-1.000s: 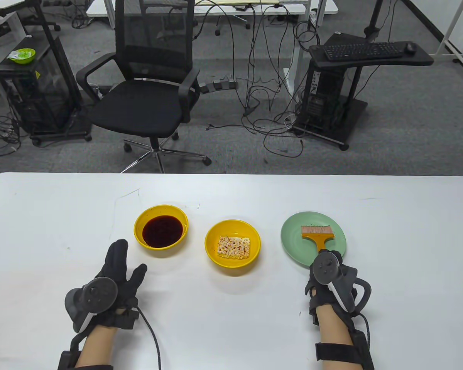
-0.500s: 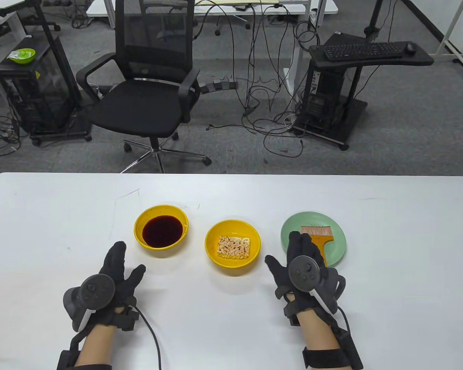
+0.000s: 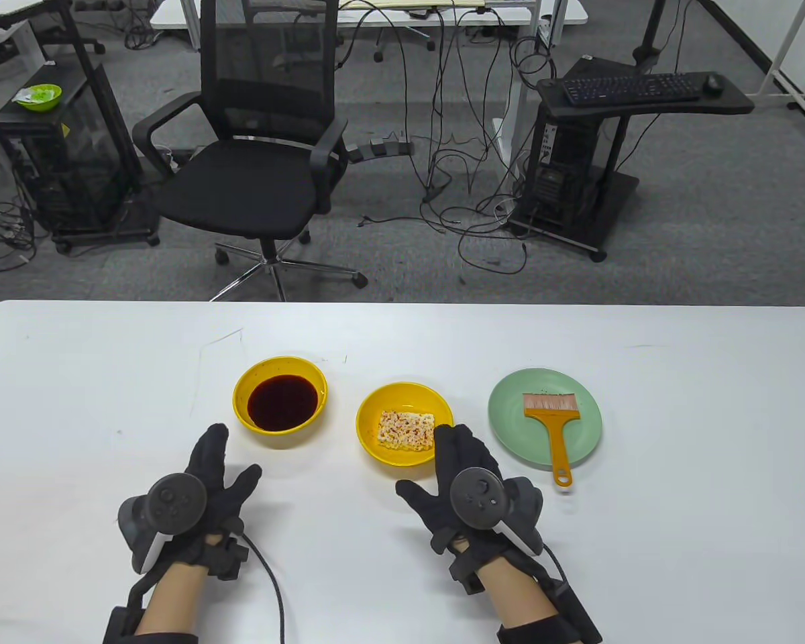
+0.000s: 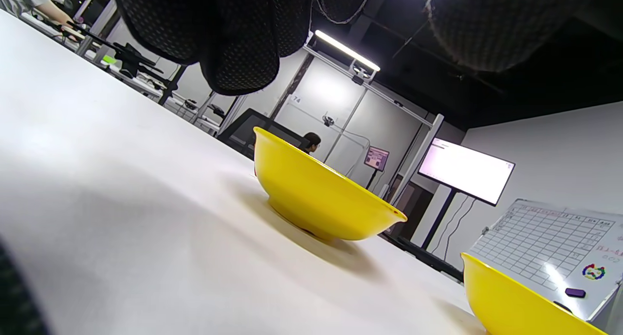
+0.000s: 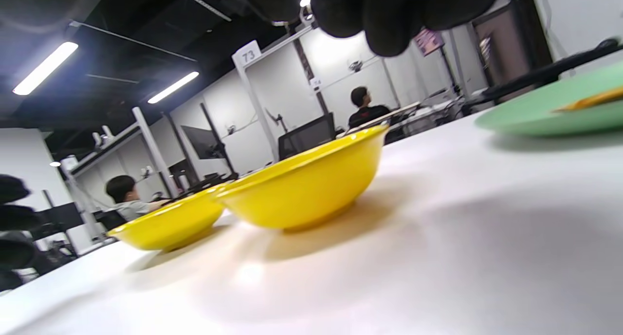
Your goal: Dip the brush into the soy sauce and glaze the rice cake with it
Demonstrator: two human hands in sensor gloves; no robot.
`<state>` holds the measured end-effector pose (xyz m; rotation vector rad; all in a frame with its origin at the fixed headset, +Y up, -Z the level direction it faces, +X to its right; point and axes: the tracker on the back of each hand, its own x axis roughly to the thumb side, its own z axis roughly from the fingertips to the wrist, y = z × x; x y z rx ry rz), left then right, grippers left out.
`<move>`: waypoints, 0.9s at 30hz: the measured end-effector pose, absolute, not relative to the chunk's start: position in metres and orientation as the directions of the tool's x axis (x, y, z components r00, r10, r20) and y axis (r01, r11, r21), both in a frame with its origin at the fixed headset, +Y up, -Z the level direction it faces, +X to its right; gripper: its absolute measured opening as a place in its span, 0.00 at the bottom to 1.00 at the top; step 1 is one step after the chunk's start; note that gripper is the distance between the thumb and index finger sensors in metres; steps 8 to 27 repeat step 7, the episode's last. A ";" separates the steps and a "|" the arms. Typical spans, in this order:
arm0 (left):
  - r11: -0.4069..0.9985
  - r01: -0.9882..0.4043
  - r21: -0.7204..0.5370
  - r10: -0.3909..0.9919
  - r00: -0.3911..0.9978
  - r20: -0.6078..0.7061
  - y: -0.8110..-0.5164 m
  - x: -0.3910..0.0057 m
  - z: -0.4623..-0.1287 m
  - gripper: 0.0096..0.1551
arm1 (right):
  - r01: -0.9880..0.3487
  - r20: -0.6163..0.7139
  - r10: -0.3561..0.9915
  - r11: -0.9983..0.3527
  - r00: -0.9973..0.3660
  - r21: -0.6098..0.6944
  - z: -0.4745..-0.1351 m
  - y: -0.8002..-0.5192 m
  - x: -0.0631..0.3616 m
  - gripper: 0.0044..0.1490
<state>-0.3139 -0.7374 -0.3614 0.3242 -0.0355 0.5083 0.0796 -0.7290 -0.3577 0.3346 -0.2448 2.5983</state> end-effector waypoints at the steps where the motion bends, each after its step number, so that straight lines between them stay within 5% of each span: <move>1: 0.829 -0.478 0.292 0.465 0.878 0.116 -0.738 -0.312 -0.361 0.51 | -0.516 0.271 0.474 -0.849 -0.838 -0.110 -0.358 -0.730 0.080 0.63; 27: 0.835 -0.471 0.285 0.453 0.882 0.131 -0.737 -0.307 -0.361 0.52 | -0.495 0.272 0.451 -0.860 -0.850 -0.120 -0.358 -0.732 0.083 0.63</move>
